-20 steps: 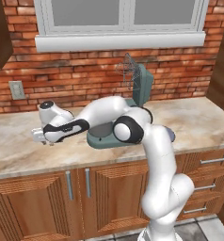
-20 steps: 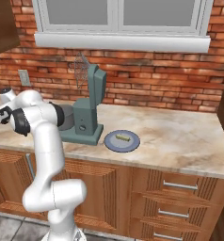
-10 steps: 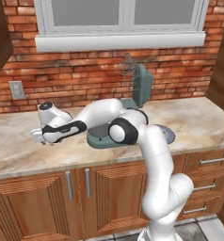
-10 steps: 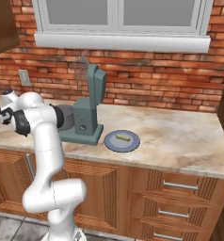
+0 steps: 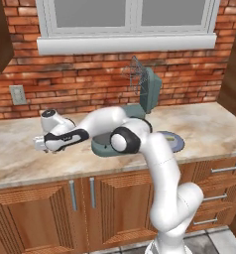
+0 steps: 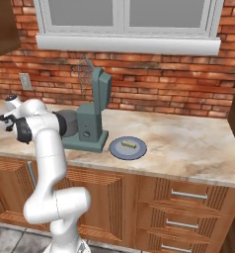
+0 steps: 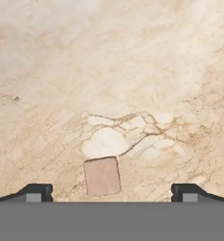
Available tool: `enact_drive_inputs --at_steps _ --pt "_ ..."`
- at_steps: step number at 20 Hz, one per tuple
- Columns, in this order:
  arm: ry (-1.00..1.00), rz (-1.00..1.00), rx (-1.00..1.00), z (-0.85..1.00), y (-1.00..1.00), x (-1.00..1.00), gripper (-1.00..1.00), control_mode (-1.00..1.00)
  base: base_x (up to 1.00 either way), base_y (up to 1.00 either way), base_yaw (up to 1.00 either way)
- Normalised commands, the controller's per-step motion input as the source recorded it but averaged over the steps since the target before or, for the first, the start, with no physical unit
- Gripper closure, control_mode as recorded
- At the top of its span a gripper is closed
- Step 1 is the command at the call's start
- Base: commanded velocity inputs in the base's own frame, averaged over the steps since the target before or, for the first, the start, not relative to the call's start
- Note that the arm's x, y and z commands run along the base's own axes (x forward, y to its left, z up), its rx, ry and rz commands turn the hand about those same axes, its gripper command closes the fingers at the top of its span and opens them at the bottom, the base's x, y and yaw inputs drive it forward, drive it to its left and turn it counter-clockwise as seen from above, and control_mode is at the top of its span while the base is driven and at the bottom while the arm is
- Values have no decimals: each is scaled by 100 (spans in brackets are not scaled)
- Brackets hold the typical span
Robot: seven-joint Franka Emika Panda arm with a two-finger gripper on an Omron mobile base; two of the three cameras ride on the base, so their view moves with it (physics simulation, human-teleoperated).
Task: Add butter and sugar cubes to the stand mixer bowl and then turn on the stand mixer to begin making frosting.
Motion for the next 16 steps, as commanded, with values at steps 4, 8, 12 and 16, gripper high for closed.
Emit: enact_drive_inputs --at_steps 4,8,12,16 --pt "1 0 0 -14 8 18 -100 -100 0 0 0" --pt "0 0 0 -14 8 17 -100 -100 0 0 0" --pt "0 0 0 -14 1 11 -100 -100 0 0 0" --pt "2 0 0 -12 0 2 100 -100 0 0 0"
